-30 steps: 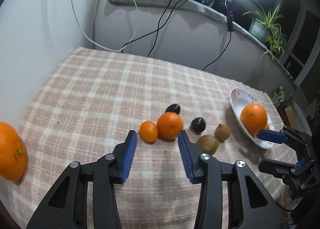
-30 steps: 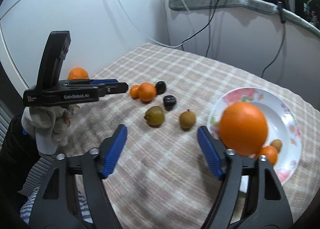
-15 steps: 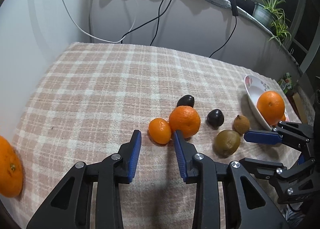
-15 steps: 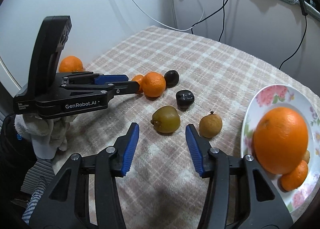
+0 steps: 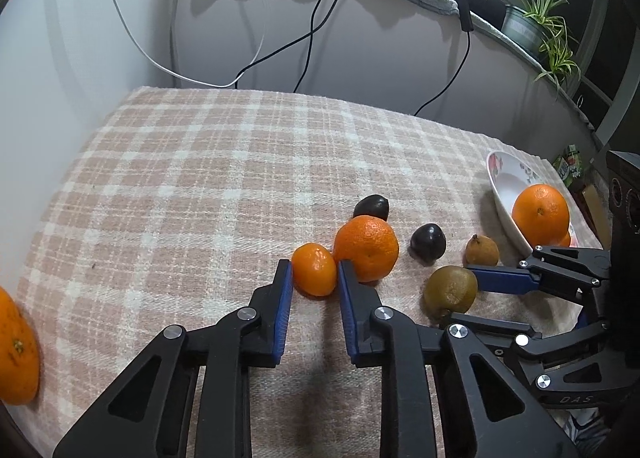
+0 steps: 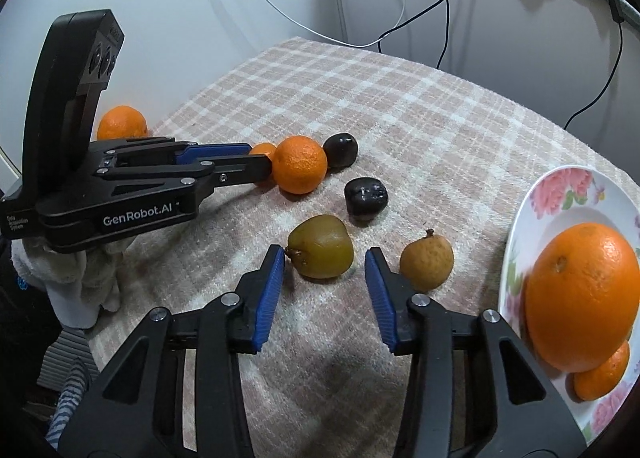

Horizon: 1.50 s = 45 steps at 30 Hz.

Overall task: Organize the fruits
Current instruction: 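Grasp the kiwi with the right tool and lift it over the plate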

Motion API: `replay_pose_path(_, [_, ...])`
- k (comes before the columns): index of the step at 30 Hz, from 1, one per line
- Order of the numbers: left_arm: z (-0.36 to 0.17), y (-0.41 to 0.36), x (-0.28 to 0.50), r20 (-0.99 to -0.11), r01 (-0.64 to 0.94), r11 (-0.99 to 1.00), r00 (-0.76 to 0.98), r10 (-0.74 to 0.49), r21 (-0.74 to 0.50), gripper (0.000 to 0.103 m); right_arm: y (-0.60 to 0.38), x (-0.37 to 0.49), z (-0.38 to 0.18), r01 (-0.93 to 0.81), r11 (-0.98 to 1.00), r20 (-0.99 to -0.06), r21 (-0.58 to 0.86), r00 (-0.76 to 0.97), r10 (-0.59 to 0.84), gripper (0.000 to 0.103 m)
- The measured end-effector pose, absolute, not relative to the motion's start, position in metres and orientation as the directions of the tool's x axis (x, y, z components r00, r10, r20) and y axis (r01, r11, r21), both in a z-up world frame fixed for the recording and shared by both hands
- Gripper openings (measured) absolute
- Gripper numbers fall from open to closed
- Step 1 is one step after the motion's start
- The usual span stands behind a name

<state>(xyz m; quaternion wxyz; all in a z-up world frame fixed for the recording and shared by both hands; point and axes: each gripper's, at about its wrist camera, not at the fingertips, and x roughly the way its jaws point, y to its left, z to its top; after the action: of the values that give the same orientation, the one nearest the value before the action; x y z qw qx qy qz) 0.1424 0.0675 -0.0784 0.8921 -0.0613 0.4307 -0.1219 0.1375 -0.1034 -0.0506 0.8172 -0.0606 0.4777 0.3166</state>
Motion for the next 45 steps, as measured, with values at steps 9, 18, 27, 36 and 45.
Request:
replay_pose_path(9, [-0.077,0.068,0.140,-0.749,0.163,0.962,0.604,-0.273,-0.219,0.020,-0.096,0.138,-0.053,-0.596,0.778,-0.817,0.198,0.338,0.467,0.033])
replay_pose_path(18, [-0.066,0.073,0.131,-0.729,0.156,0.957,0.622,-0.288,-0.245,0.020,-0.109,0.131,-0.042,-0.581,0.785,-0.793,0.214,0.366,0.487,0.032])
replay_pose_path(27, [-0.053,0.066,0.119,-0.706,0.173,0.950,0.637,-0.309,-0.260,0.020,-0.129,0.112,-0.023,-0.572,0.788,-0.760,0.228,0.401,0.511,0.031])
replay_pose_path(36, [-0.039,0.043,0.118,-0.685,0.219,0.936,0.639,-0.350,-0.274,0.020,-0.172,0.104,0.000,-0.527,0.817,-0.727,0.236,0.462,0.508,0.031])
replay_pose_path(45, [-0.035,0.004,0.128,-0.673,0.278,0.914,0.619,-0.405,-0.295,0.020,-0.231,0.111,0.015,-0.443,0.870,-0.713,0.217,0.537,0.451,0.031])
